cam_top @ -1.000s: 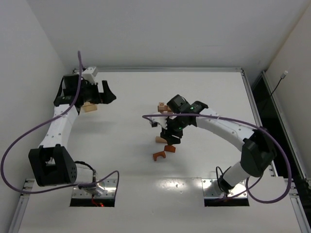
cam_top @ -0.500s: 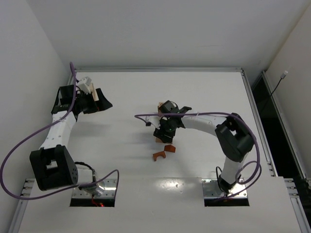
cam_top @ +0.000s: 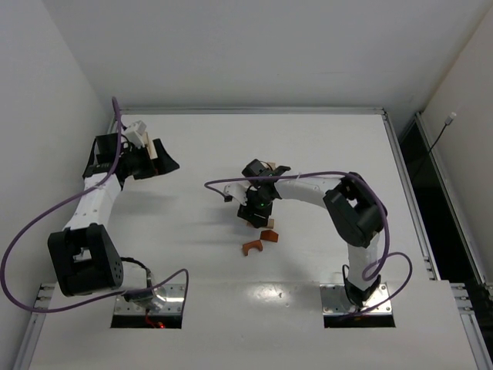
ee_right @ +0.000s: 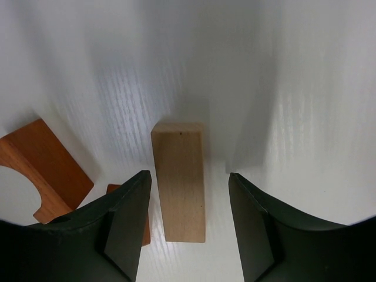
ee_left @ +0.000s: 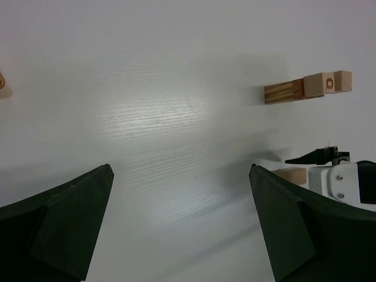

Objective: Build the wood block tower

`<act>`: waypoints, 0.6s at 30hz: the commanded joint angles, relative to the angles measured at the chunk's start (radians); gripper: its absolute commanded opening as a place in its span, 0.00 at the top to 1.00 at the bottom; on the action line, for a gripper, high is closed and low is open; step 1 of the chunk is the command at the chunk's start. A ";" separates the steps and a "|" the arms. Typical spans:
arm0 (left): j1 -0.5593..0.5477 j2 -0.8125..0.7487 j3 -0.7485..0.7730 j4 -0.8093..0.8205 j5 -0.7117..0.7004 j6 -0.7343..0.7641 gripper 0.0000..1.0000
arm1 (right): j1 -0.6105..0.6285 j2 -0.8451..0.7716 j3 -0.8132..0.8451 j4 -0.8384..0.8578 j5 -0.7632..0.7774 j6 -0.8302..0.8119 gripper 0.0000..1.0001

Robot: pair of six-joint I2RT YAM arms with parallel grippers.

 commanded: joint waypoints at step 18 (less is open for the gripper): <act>0.004 0.042 0.084 0.045 0.049 -0.029 0.00 | 0.007 0.022 -0.007 -0.056 0.058 -0.023 0.93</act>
